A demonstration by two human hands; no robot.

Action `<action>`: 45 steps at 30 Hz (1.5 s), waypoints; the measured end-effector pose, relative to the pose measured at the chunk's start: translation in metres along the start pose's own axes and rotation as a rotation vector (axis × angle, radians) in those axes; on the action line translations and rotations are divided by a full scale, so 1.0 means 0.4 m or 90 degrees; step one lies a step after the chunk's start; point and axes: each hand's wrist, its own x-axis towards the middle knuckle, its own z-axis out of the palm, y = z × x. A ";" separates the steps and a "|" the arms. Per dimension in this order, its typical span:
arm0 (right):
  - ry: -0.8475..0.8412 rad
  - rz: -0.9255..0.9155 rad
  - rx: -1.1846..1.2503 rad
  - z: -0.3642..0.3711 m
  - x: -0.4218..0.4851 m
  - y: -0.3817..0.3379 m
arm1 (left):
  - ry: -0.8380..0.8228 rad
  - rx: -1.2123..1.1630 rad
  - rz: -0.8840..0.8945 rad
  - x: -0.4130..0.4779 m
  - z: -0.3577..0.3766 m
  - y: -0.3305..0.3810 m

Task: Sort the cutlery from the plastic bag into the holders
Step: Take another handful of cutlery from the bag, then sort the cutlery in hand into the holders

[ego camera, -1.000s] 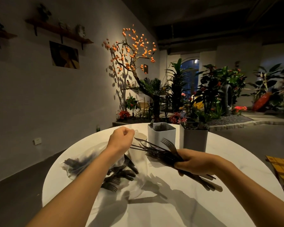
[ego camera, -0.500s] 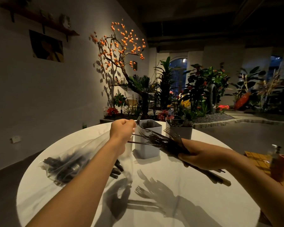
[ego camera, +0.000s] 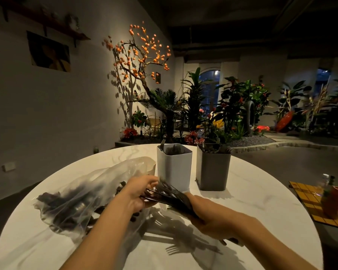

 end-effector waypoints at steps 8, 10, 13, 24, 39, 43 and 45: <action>-0.005 0.009 0.010 0.035 0.082 0.039 | 0.026 -0.304 -0.015 0.077 0.018 -0.066; 0.001 0.004 0.013 0.043 0.096 0.042 | 0.045 -0.374 -0.010 0.085 0.020 -0.075; 0.007 0.010 0.014 0.052 0.108 0.049 | 0.061 -0.461 -0.019 0.103 0.013 -0.082; 0.046 0.017 0.061 0.065 0.100 0.049 | -0.065 -0.622 0.079 0.097 0.026 -0.115; 0.116 0.012 0.065 0.089 0.092 0.035 | 0.046 -0.294 0.199 0.081 0.071 -0.136; 0.134 0.011 0.052 0.095 0.096 0.028 | 0.069 -0.310 0.190 0.078 0.079 -0.139; 0.135 0.012 0.052 0.098 0.099 0.026 | 0.076 -0.304 0.185 0.076 0.081 -0.135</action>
